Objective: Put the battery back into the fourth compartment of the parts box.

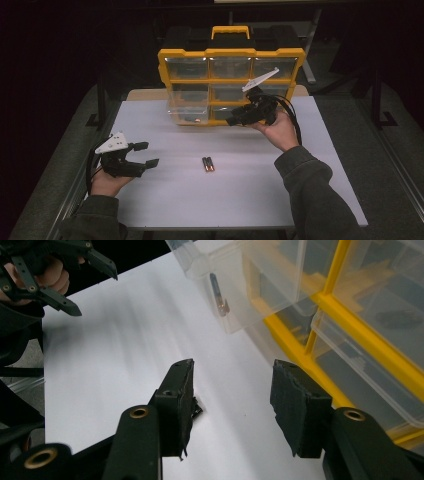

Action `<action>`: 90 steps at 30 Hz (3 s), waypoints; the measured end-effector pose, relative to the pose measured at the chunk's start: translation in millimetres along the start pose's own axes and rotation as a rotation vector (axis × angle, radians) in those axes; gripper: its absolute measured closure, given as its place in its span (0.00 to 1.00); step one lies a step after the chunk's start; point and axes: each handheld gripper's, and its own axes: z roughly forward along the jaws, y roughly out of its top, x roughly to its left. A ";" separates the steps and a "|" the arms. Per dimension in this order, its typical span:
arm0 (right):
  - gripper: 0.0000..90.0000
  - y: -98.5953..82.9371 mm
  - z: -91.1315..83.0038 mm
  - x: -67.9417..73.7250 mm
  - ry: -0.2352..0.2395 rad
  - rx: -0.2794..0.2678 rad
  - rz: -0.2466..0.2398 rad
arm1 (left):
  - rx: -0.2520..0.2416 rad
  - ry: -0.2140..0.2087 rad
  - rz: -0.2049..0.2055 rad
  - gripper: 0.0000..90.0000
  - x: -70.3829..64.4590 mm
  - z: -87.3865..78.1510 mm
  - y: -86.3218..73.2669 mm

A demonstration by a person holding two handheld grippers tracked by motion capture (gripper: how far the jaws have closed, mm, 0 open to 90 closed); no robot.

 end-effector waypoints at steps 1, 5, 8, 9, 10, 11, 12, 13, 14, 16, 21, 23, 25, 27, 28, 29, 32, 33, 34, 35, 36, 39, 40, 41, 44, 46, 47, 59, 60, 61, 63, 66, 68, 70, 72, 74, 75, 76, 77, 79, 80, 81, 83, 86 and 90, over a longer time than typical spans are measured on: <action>0.56 -1.4 0.9 0.3 0.001 0.003 -0.003 | 0.000 0.000 -0.001 0.27 -0.1 0.0 0.0; 0.55 -6.3 5.1 3.7 -0.003 0.008 -0.003 | -0.001 -0.001 -0.002 0.27 -0.2 0.1 0.1; 0.55 -10.0 8.4 4.9 -0.007 0.013 -0.015 | 0.005 -0.001 0.000 0.27 -0.1 0.0 0.3; 0.55 -11.2 9.5 5.6 -0.005 0.014 -0.012 | 0.005 -0.001 0.000 0.27 -0.1 0.0 0.3; 0.54 -12.4 10.8 5.5 -0.008 0.017 -0.017 | 0.005 -0.002 0.000 0.27 -0.1 0.0 0.3; 0.54 -14.0 12.0 5.2 -0.010 0.019 -0.022 | 0.004 -0.002 0.001 0.27 -0.1 0.0 0.3; 0.54 -15.1 13.1 6.5 -0.002 0.012 -0.004 | -0.002 -0.003 -0.001 0.27 -0.1 0.4 0.0; 0.54 -16.4 14.2 6.8 -0.002 0.014 0.000 | 0.000 -0.002 -0.002 0.27 0.0 0.3 0.0; 0.54 -17.6 15.3 7.0 -0.001 0.016 0.000 | 0.000 -0.002 -0.005 0.27 -0.1 0.4 -0.1; 0.53 -19.9 17.2 7.8 -0.006 0.019 -0.001 | 0.005 -0.002 -0.004 0.27 -0.1 0.1 0.1; 0.53 -24.4 21.5 9.7 -0.003 0.023 0.000 | 0.004 -0.003 -0.004 0.27 -0.1 0.2 0.2; 0.53 -26.0 22.9 10.0 -0.004 0.022 -0.005 | 0.002 -0.004 -0.005 0.27 0.0 0.3 0.0; 0.53 -27.7 24.7 10.4 -0.009 0.024 -0.012 | 0.004 -0.003 -0.007 0.26 0.1 0.0 0.0; 0.53 -29.3 26.6 11.7 -0.005 0.026 -0.009 | 0.003 -0.004 -0.007 0.26 0.1 0.0 0.1; 0.53 -30.1 27.6 12.5 -0.001 0.024 -0.002 | 0.002 -0.004 -0.006 0.26 0.0 0.1 0.1; 0.52 -31.0 28.6 12.7 0.000 0.029 -0.002 | 0.000 -0.003 -0.004 0.26 0.0 0.3 0.1; 0.52 -33.2 31.6 13.2 -0.005 0.034 -0.008 | 0.003 -0.003 -0.007 0.26 0.0 0.1 0.1; 0.52 -33.6 32.4 13.9 -0.005 0.036 -0.005 | 0.002 -0.002 -0.006 0.26 0.0 -0.1 0.2; 0.52 -34.1 33.2 14.7 -0.004 0.035 -0.002 | 0.002 -0.002 -0.004 0.26 0.2 -0.3 0.2; 0.52 -34.4 34.1 15.1 -0.003 0.036 -0.005 | -0.001 -0.001 -0.006 0.26 0.1 -0.4 0.3; 0.52 -34.6 34.8 15.8 -0.005 0.040 -0.004 | -0.001 -0.001 -0.004 0.26 0.4 -0.6 0.3; 0.52 -35.3 37.1 18.3 0.001 0.042 0.002 | -0.001 0.000 -0.004 0.26 0.2 -0.6 0.4; 0.52 -35.7 37.7 18.7 0.002 0.042 0.001 | -0.001 0.000 -0.005 0.26 0.2 -0.5 0.4; 0.52 -36.2 38.6 19.2 0.002 0.042 0.001 | -0.001 -0.001 -0.006 0.26 0.1 -0.4 0.3; 0.52 -38.6 41.5 20.4 0.007 0.041 0.003 | -0.001 0.000 -0.003 0.26 0.4 -0.7 0.4; 0.52 -39.7 43.3 21.3 0.009 0.045 0.005 | -0.001 -0.001 -0.004 0.26 0.4 -0.6 0.3; 0.52 -40.2 44.1 22.2 0.009 0.043 0.007 | -0.001 -0.001 -0.005 0.26 0.3 -0.5 0.3; 0.52 -44.9 59.5 30.3 0.013 0.064 -0.005 | -0.008 -0.003 -0.005 0.26 0.9 -0.3 0.2; 0.52 -45.5 61.4 31.3 0.016 0.069 0.002 | -0.009 -0.003 -0.006 0.26 0.8 -0.3 0.2; 0.52 -46.2 63.4 31.8 0.015 0.073 0.001 | -0.008 -0.003 -0.005 0.26 0.9 -0.2 0.2; 0.52 -47.3 67.1 33.7 0.019 0.080 -0.001 | 0.000 -0.003 0.002 0.26 1.7 -0.6 0.2; 0.52 -49.0 73.1 36.3 0.012 0.097 -0.002 | -0.002 -0.001 0.003 0.26 1.8 -0.8 0.1; 0.52 -50.7 77.5 37.2 0.010 0.105 -0.006 | -0.003 -0.001 -0.006 0.26 1.2 -0.9 -0.1; 0.52 -52.4 81.7 39.1 0.007 0.114 -0.008 | -0.003 -0.003 -0.006 0.26 1.2 -1.0 0.0; 0.52 -54.4 86.4 39.9 0.005 0.123 -0.012 | 0.005 -0.003 0.004 0.26 1.7 -1.4 0.1; 0.52 -56.3 90.9 41.6 0.011 0.128 0.002 | 0.006 -0.002 0.004 0.26 1.8 -1.3 0.0; 0.52 -57.3 93.4 41.3 0.003 0.132 -0.005 | 0.006 -0.002 0.004 0.26 1.9 -1.4 0.0; 0.52 -58.0 95.5 42.0 0.000 0.139 -0.001 | 0.006 -0.002 0.003 0.26 1.9 -1.5 0.0; 0.52 -58.8 97.8 42.3 0.000 0.139 0.001 | 0.005 -0.002 0.003 0.26 2.0 -1.5 0.0; 0.51 -60.2 102.4 42.4 0.001 0.146 0.004 | 0.006 -0.002 0.003 0.26 2.0 -1.3 0.0; 0.51 -60.9 104.9 42.7 0.000 0.150 0.006 | 0.007 -0.003 0.003 0.26 1.9 -1.1 -0.1; 0.51 -61.8 107.6 42.5 -0.006 0.156 0.002 | 0.009 -0.003 0.004 0.26 1.9 -1.1 0.0; 0.52 -63.4 112.6 42.2 -0.002 0.164 0.008 | 0.008 -0.004 0.005 0.26 2.1 -1.1 0.0; 0.54 -64.7 118.5 42.6 0.001 0.171 0.011 | 0.007 -0.003 0.002 0.26 2.4 -1.2 -0.2; 0.56 -65.3 125.0 42.3 -0.010 0.179 -0.005 | 0.006 -0.005 0.006 0.26 2.3 -0.9 -0.2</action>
